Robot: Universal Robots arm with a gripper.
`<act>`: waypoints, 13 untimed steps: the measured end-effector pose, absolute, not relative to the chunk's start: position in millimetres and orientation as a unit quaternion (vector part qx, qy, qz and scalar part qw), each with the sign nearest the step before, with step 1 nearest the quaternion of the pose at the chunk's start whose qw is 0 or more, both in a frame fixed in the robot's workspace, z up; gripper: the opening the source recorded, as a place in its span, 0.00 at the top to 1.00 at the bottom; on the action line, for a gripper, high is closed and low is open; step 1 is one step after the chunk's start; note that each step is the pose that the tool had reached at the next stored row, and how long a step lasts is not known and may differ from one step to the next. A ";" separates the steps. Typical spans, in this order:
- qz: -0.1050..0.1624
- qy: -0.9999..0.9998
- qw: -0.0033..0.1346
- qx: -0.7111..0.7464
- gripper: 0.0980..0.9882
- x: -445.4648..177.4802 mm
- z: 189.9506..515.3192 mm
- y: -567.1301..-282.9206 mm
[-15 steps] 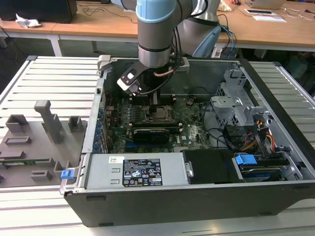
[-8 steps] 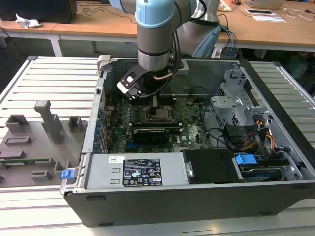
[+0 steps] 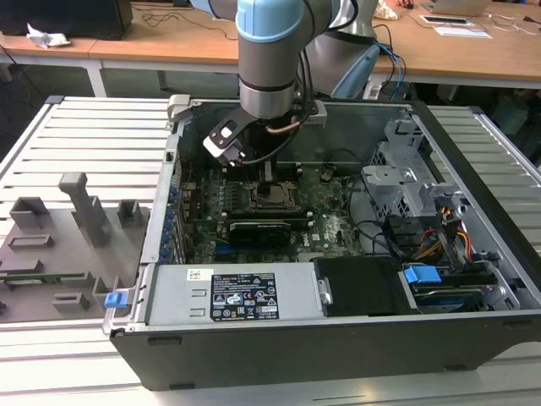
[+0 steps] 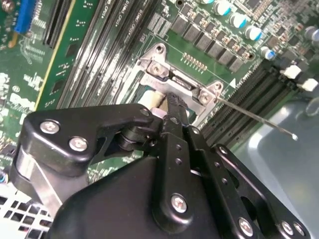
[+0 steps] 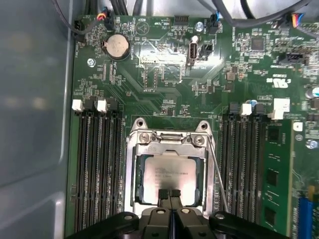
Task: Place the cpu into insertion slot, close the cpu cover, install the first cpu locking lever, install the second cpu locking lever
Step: 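Close the cpu cover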
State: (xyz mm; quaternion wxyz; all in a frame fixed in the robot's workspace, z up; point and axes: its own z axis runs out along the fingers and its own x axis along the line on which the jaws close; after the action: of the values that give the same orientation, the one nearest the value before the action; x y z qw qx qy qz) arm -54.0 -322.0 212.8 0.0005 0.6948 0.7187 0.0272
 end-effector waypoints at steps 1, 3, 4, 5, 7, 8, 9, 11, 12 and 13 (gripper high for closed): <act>0.027 0.719 0.000 0.695 0.99 -53.8 213.0 -322.0; 0.027 0.719 0.000 0.695 0.99 -52.1 213.1 -322.0; 0.027 0.719 0.000 0.695 0.99 -51.3 213.1 -322.0; 0.027 0.719 0.000 0.695 0.99 -50.3 213.1 -322.1; 0.027 0.719 0.000 0.695 0.99 -48.2 213.1 -322.0; 0.027 0.719 0.000 0.695 0.99 -47.3 213.1 -322.0; 0.027 0.719 0.000 0.695 0.99 -46.2 213.1 -322.0; 0.027 0.719 0.000 0.695 0.99 -44.9 213.1 -322.0; 0.027 0.719 0.000 0.695 0.99 -44.1 213.1 -322.0; 0.027 0.719 0.000 0.695 0.99 -43.2 213.1 -322.0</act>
State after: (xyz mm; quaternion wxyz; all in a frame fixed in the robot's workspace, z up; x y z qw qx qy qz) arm -43.2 -322.0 213.1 0.0005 0.6948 0.7187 0.0272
